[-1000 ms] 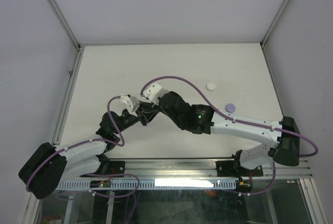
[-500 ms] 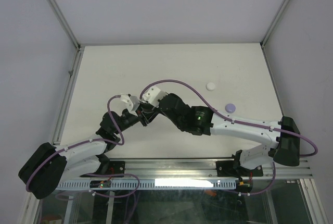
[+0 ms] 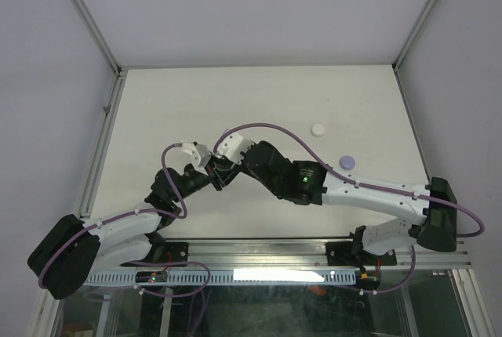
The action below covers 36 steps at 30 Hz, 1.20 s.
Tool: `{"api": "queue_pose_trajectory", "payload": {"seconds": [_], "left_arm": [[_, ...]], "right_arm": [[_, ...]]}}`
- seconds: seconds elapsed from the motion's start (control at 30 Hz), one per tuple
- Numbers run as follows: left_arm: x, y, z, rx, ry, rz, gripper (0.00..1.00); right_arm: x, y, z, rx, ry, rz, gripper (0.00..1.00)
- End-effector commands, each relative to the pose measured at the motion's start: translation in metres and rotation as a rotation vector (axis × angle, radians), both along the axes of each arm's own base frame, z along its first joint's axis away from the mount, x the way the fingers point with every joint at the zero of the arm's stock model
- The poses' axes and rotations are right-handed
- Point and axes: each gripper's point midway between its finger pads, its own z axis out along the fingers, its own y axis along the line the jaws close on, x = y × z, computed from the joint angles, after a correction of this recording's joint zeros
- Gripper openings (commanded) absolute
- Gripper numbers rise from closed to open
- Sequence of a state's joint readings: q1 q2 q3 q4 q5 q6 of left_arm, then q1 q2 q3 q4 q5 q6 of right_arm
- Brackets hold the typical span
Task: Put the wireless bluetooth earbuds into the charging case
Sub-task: Place the earbud in the charging case.
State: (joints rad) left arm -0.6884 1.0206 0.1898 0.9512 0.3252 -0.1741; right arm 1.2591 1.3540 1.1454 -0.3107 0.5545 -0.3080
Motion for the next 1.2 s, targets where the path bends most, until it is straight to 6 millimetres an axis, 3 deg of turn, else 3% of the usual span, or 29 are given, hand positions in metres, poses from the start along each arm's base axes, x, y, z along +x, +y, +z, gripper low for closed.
{"api": "queue_pose_trajectory", "payload": {"seconds": [0.0, 0.27, 0.63, 1.03, 1.17], "left_arm": [[0.0, -0.002, 0.034, -0.075, -0.077, -0.003, 0.0], [0.0, -0.001, 0.036, -0.081, -0.085, 0.0, 0.0], [-0.002, 0.001, 0.034, -0.08, -0.104, 0.001, 0.0], [-0.006, 0.002, 0.031, -0.085, -0.112, -0.008, 0.0], [-0.007, 0.003, 0.031, -0.088, -0.113, -0.01, 0.0]], "right_arm": [[-0.021, 0.019, 0.028, 0.143, 0.025, 0.109, 0.21], [-0.024, 0.025, 0.022, 0.16, 0.073, 0.101, 0.24], [-0.002, 0.009, 0.013, 0.204, 0.116, -0.14, 0.27], [0.003, 0.001, 0.036, 0.324, 0.164, -0.177, 0.36], [0.006, -0.011, 0.038, 0.334, 0.157, -0.197, 0.4]]}}
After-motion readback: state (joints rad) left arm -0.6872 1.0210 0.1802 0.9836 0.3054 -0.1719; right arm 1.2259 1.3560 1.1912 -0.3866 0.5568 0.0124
